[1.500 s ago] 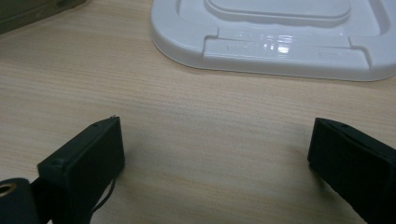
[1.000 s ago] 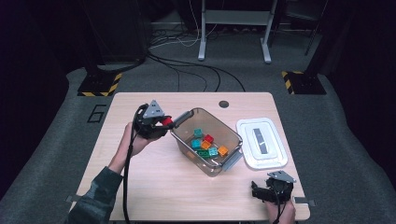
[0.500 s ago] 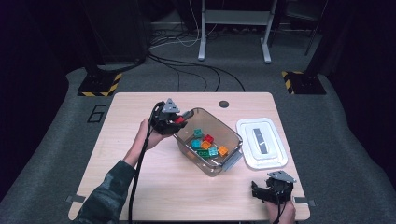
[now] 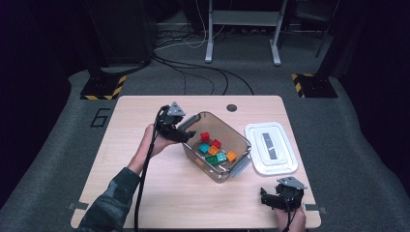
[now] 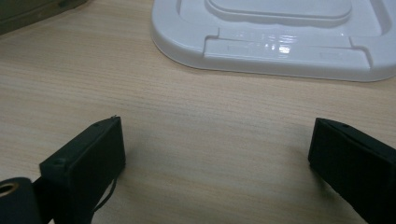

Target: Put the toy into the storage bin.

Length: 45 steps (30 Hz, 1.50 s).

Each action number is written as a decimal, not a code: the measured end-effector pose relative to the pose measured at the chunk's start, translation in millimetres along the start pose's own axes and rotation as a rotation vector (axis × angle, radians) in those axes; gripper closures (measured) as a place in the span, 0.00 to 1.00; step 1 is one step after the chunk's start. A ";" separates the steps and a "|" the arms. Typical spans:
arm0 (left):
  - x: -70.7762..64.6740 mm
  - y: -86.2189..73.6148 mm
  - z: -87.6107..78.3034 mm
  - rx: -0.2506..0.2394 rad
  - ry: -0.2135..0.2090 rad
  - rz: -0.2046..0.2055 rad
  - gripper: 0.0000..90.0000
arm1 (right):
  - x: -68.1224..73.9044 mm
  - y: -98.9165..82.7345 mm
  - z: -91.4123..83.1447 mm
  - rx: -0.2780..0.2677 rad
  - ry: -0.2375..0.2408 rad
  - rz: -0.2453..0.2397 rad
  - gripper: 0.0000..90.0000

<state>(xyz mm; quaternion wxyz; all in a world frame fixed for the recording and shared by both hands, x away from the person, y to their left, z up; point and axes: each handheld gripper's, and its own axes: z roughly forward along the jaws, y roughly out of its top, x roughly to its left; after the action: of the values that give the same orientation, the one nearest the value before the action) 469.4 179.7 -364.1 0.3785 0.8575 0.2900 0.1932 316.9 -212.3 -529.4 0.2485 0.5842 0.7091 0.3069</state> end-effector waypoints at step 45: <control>8.6 -184.6 -20.7 0.121 0.112 -0.225 0.04 | 0.1 0.3 0.3 0.001 0.002 -0.003 0.03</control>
<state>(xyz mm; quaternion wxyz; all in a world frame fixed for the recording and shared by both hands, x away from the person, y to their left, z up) 399.8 297.0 -490.4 0.3285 0.8287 0.4161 0.1795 317.3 -212.1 -529.4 0.2480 0.5830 0.7102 0.3070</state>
